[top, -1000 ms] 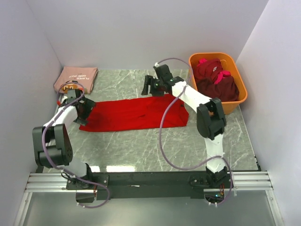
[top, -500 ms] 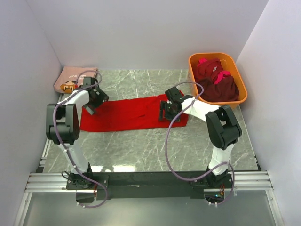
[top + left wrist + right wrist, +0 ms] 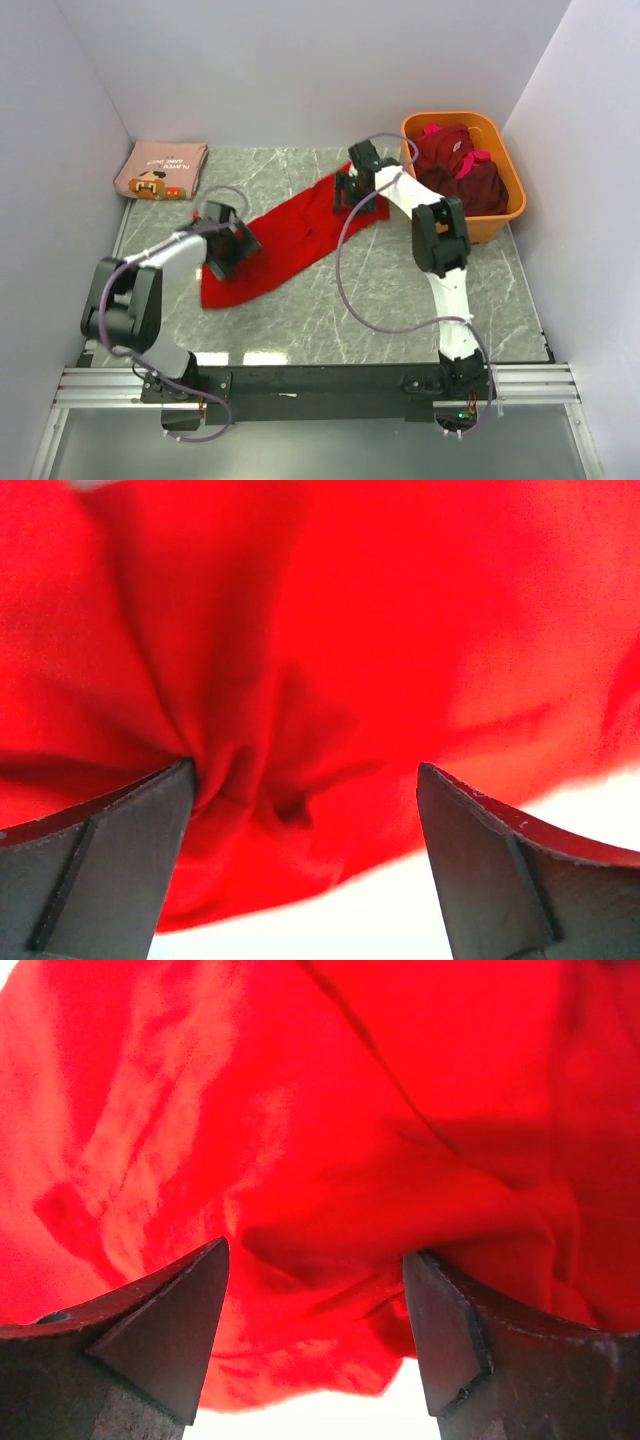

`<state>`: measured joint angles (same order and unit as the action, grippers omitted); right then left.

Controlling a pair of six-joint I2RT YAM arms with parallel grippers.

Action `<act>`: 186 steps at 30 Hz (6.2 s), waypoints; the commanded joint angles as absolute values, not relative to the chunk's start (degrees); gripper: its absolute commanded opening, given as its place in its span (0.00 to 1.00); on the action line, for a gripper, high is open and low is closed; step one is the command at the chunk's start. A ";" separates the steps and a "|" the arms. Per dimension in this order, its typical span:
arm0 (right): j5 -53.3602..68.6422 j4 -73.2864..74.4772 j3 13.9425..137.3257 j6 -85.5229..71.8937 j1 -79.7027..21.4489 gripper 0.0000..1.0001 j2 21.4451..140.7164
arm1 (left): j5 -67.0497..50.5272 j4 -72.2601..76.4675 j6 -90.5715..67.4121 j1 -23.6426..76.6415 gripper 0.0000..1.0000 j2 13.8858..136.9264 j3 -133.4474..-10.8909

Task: Fold and stack the t-shirts
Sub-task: Fold the tshirt

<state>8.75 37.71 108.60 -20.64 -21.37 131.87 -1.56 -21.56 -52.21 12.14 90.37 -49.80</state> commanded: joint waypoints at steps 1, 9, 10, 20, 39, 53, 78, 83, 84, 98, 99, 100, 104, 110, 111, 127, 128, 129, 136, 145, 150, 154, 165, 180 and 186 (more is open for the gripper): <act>14.74 44.03 124.30 -11.53 -21.53 0.77 140.85 | -13.60 -27.52 -60.28 20.46 0.99 88.69 -40.97; 20.40 33.98 134.06 -9.93 -21.18 0.83 143.38 | -5.38 -35.67 -70.30 41.54 0.99 80.35 -46.75; 19.52 32.45 131.51 -10.02 -21.18 0.84 142.22 | -4.14 -36.90 -70.66 42.88 0.99 79.38 -47.98; 14.60 35.07 125.46 -7.21 -22.76 0.88 126.50 | 11.24 -51.49 -76.81 41.32 0.99 61.45 -45.36; 10.02 17.67 56.53 -20.83 -51.06 0.82 81.75 | -3.78 -48.79 -75.32 27.51 0.48 44.30 -19.35; 0.09 20.30 58.26 -13.09 -73.12 0.74 92.09 | -1.67 -43.51 -73.48 27.51 0.01 50.36 -22.15; 0.70 20.92 58.53 -12.39 -77.26 0.36 96.68 | -0.88 -42.80 -74.53 27.51 0.01 46.76 -23.38; -1.75 21.09 58.62 -14.58 -76.91 0.00 95.37 | -0.70 -42.72 -74.71 27.51 0.01 44.48 -23.64; -2.54 21.35 58.71 -15.02 -76.21 0.00 95.01 | -0.79 -42.54 -74.62 27.51 0.01 44.21 -23.99; -10.01 23.82 63.00 -14.15 -61.10 0.00 87.27 | 6.14 -30.14 -70.40 27.42 0.01 57.47 -39.26; -10.80 23.73 63.54 -13.80 -60.30 0.00 87.36 | 7.46 -29.89 -70.49 27.42 0.01 58.87 -40.59; -10.98 23.47 64.07 -13.45 -59.34 0.00 87.71 | 8.95 -29.45 -69.79 27.42 0.01 61.58 -42.00; -12.03 23.38 67.75 -12.22 -55.47 0.00 89.99 | 10.63 -24.63 -67.24 27.25 0.01 67.23 -49.11; -11.08 23.12 71.10 -11.95 -48.96 0.00 92.28 | 11.25 -21.71 -64.16 25.40 0.01 76.80 -57.29; -10.73 23.03 71.36 -11.78 -48.35 0.00 92.55 | 10.90 -21.10 -63.73 25.05 0.01 78.03 -58.17; -6.33 20.13 75.41 -12.56 -39.11 0.00 100.54 | -2.98 -16.17 -57.92 21.62 0.01 98.16 -70.66; -6.07 19.78 75.41 -12.66 -38.76 0.00 100.63 | -3.25 -15.30 -57.92 21.62 0.01 98.61 -70.84; -5.98 19.43 75.41 -12.74 -38.15 0.00 100.81 | -3.51 -15.03 -57.92 21.62 0.01 98.96 -70.93; -5.62 19.95 78.48 -12.92 -35.69 0.00 104.67 | -1.85 -16.26 -57.22 20.83 0.01 102.91 -74.00; -11.42 23.64 84.72 -16.08 -34.28 0.51 109.34 | -3.43 -18.90 -53.09 20.13 0.96 105.65 -79.45; -11.17 22.77 81.05 -17.58 -34.45 0.71 105.49 | -0.62 -19.51 -52.73 19.78 0.99 100.04 -75.86; -2.59 18.21 76.12 -18.54 -34.63 0.72 102.04 | -0.18 -19.51 -53.17 19.60 0.99 94.58 -67.62; 8.71 15.64 78.73 -20.74 -35.68 0.77 107.83 | 2.28 -20.56 -55.46 19.42 1.00 79.38 -49.22; 5.01 19.08 85.71 -13.54 -32.87 0.77 110.76 | -0.53 -16.62 -55.28 19.34 0.99 81.29 -44.38; 6.68 16.97 73.69 -12.48 -35.06 0.78 98.36 | -2.28 -14.42 -54.49 19.34 0.85 85.68 -45.53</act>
